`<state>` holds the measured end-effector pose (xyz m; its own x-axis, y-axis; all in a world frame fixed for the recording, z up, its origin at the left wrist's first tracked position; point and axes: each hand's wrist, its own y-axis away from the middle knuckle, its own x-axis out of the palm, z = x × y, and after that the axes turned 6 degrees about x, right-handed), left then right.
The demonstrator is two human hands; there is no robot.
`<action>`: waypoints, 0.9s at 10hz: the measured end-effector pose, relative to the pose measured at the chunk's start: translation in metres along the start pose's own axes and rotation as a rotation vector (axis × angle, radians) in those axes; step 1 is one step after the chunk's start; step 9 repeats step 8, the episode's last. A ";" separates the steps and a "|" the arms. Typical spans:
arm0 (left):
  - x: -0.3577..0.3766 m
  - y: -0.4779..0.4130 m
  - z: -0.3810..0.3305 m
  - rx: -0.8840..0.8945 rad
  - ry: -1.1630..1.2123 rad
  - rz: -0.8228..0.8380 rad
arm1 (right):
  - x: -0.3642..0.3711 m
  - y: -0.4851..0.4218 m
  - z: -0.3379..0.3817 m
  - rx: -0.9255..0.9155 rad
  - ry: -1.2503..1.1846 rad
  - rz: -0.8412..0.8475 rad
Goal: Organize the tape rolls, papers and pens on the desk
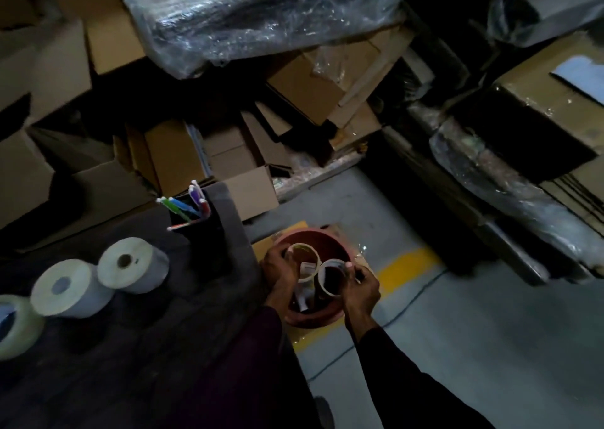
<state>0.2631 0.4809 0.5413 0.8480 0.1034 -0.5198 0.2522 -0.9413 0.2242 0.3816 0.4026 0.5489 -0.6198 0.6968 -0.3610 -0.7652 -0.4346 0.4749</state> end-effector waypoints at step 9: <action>0.037 0.003 0.030 -0.045 -0.085 0.141 | 0.013 -0.034 -0.045 -0.040 0.271 0.221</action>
